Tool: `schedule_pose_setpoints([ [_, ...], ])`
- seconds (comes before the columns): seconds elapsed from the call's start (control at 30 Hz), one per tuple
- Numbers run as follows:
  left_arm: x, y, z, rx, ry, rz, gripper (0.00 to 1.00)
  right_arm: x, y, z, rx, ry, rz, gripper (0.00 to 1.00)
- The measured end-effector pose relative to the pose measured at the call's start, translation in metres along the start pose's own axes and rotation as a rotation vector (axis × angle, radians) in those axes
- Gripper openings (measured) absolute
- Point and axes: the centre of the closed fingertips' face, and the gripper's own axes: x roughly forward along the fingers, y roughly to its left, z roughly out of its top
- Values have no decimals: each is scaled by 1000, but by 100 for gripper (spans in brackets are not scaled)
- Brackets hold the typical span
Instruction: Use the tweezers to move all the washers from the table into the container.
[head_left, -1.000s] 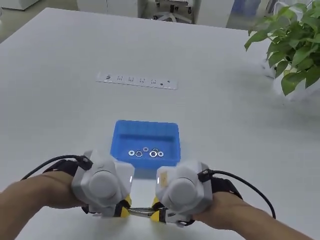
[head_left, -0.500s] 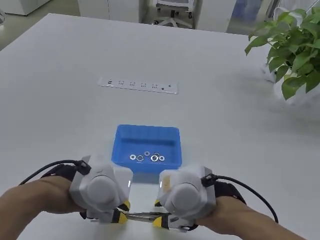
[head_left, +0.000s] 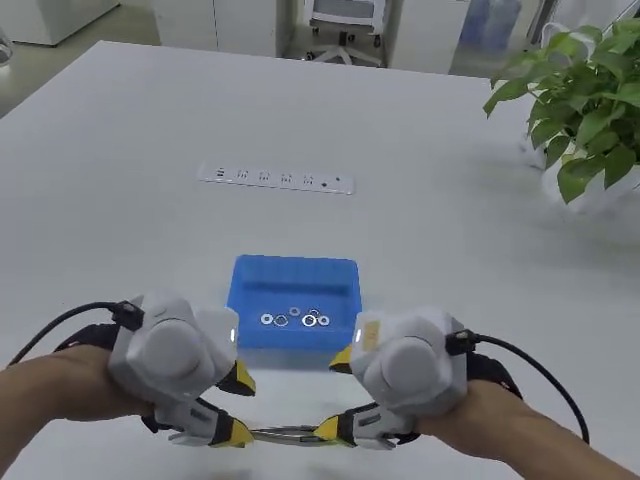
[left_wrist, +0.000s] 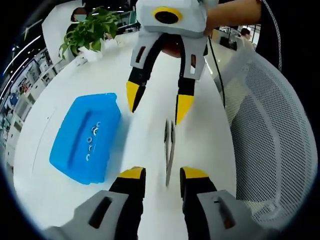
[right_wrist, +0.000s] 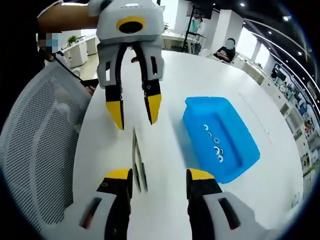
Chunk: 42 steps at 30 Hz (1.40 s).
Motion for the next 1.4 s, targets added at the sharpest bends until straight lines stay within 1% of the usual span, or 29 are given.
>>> schedule_pose_setpoints([
  [0.1, -11, 3, 5, -28, -35, 30, 38, -10, -6, -1, 29, -18, -33, 51],
  [0.13, -15, 5, 9, -38, -59, 49, 40, -14, -9, -2, 45, -27, -47, 52],
  [0.17, -18, 7, 10, -44, -68, 58, 42, -16, -10, -2, 54, -34, -55, 53],
  [0.2, -22, 9, 12, -57, -89, 73, 43, -20, -12, -3, 66, -41, -65, 55],
  [0.27, -30, 10, 16, -83, -117, 87, 47, -25, -15, -5, 73, -45, -80, 59],
  [0.33, -35, 11, 17, -93, -134, 97, 50, -33, -19, -7, 84, -50, -98, 62],
  [0.43, -45, 11, 22, -119, -169, 116, 56, -46, -27, -6, 113, -83, -124, 66],
  [0.5, -51, 12, 24, -122, -184, 133, 59, -53, -31, -7, 129, -100, -136, 69],
  [0.57, -54, 14, 25, -126, -189, 144, 63, -56, -32, -7, 136, -112, -139, 73],
  [0.7, -62, 20, 26, -146, -203, 182, 72, -66, -36, -11, 163, -129, -150, 78],
  [0.8, -68, 24, 26, -151, -211, 205, 77, -71, -37, -13, 175, -141, -152, 84],
  [0.9, -71, 26, 27, -167, -219, 215, 82, -75, -37, -14, 181, -148, -151, 87],
  [0.93, -71, 26, 27, -169, -219, 219, 83, -77, -37, -14, 185, -158, -152, 89],
  [1.07, -74, 27, 29, -183, -230, 219, 88, -80, -38, -16, 205, -169, -153, 93],
  [1.13, -75, 26, 31, -187, -235, 216, 91, -82, -38, -15, 214, -179, -150, 96],
  [1.23, -75, 23, 32, -189, -234, 207, 96, -82, -37, -16, 221, -180, -145, 100],
  [1.3, -75, 21, 32, -188, -233, 198, 99, -83, -36, -17, 225, -178, -139, 100],
  [1.4, -76, 17, 31, -194, -229, 186, 99, -84, -32, -18, 228, -179, -128, 100],
])
